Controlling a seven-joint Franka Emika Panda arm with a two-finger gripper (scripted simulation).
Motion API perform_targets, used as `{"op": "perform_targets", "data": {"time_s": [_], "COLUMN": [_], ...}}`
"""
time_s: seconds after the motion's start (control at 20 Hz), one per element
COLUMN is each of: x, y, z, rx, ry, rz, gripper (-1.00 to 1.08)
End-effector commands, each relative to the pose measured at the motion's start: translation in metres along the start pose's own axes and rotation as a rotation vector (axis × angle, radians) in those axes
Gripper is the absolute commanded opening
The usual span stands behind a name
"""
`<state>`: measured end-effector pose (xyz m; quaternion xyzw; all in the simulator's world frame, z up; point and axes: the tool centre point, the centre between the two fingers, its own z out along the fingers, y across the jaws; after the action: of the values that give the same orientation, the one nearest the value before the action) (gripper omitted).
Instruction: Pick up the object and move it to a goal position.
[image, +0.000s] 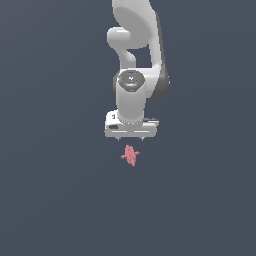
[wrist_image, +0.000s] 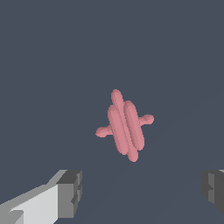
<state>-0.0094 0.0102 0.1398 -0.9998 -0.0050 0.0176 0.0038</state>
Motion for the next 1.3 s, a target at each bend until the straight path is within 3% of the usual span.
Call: {"op": "perform_targets", "data": {"time_s": [0.0, 0.55, 1.25], "x": [0.000, -0.011, -0.006], "y": [0.000, -0.034, -0.029], "z": [0.000, 0.007, 0.013], "rx": [0.000, 0.003, 0.000], "ry": [0.000, -0.031, -0.023], "rz": [0.000, -0.061, -0.154], "gripper": [1.00, 1.00, 1.00]}}
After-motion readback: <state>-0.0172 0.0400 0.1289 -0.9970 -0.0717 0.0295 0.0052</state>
